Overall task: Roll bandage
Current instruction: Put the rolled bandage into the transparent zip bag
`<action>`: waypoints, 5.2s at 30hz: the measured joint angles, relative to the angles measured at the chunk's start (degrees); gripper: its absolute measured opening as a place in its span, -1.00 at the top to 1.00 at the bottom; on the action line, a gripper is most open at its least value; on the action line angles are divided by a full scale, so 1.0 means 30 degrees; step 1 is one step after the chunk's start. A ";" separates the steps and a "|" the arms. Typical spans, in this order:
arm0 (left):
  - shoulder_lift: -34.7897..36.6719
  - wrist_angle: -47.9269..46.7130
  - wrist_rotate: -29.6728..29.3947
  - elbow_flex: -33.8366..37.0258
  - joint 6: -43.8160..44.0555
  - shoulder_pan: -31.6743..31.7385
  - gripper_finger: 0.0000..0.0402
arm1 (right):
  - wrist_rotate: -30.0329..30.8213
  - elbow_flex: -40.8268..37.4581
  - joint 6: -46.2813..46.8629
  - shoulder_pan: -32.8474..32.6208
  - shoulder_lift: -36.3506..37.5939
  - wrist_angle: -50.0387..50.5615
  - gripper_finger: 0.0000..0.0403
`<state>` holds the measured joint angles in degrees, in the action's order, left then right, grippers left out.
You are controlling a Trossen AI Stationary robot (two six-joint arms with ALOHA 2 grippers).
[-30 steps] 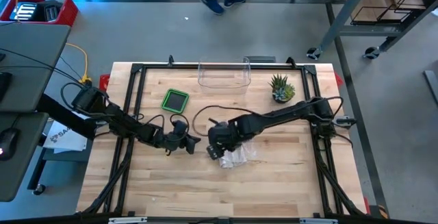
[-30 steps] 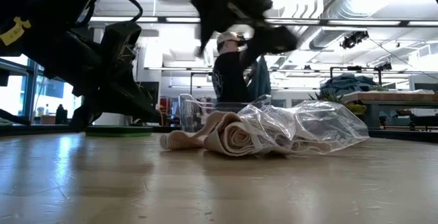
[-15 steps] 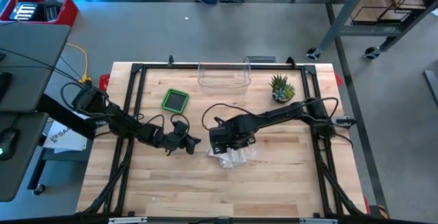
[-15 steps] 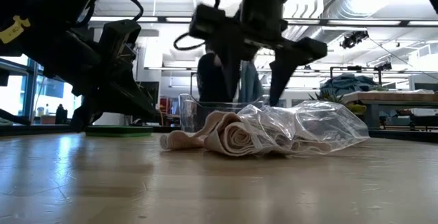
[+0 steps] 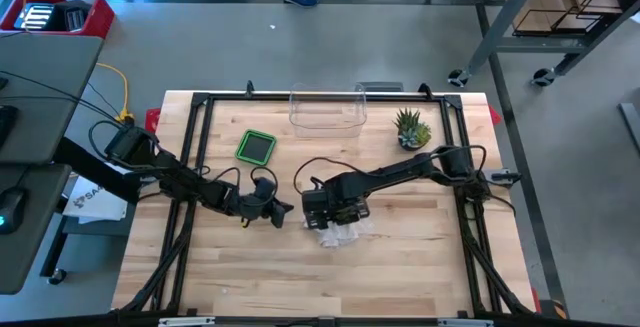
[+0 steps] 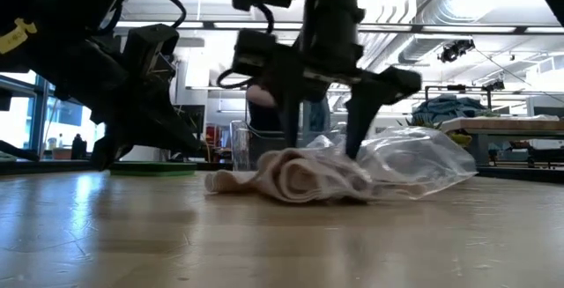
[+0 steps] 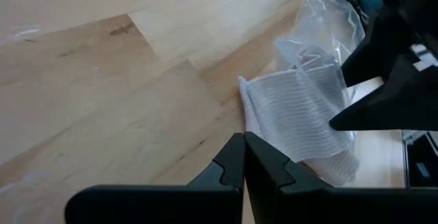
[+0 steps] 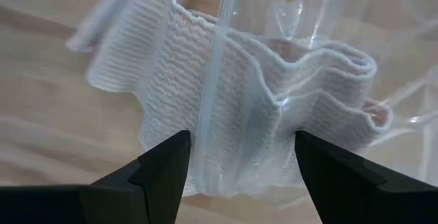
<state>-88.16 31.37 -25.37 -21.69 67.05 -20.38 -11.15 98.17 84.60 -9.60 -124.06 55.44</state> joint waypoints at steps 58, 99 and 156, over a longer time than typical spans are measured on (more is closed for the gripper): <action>0.3647 0.3356 0.6439 0.0000 -0.4221 0.0278 1.00 | 0.0065 0.1088 -0.5990 0.0199 0.1651 -0.0587 1.00; 1.6914 -0.4175 -0.1484 -0.2422 -1.1188 -0.0670 1.00 | 0.3085 -1.1125 -0.1152 0.0633 0.2419 -4.7854 1.00; 1.3066 -0.9205 -0.5173 -0.8284 0.2611 -0.4666 0.10 | -0.4688 -1.1125 -0.4352 0.3093 0.5263 -4.1843 1.00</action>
<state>-48.96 3.76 -40.89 -46.54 74.88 -34.38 -25.21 64.79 71.55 -0.32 -108.27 -70.09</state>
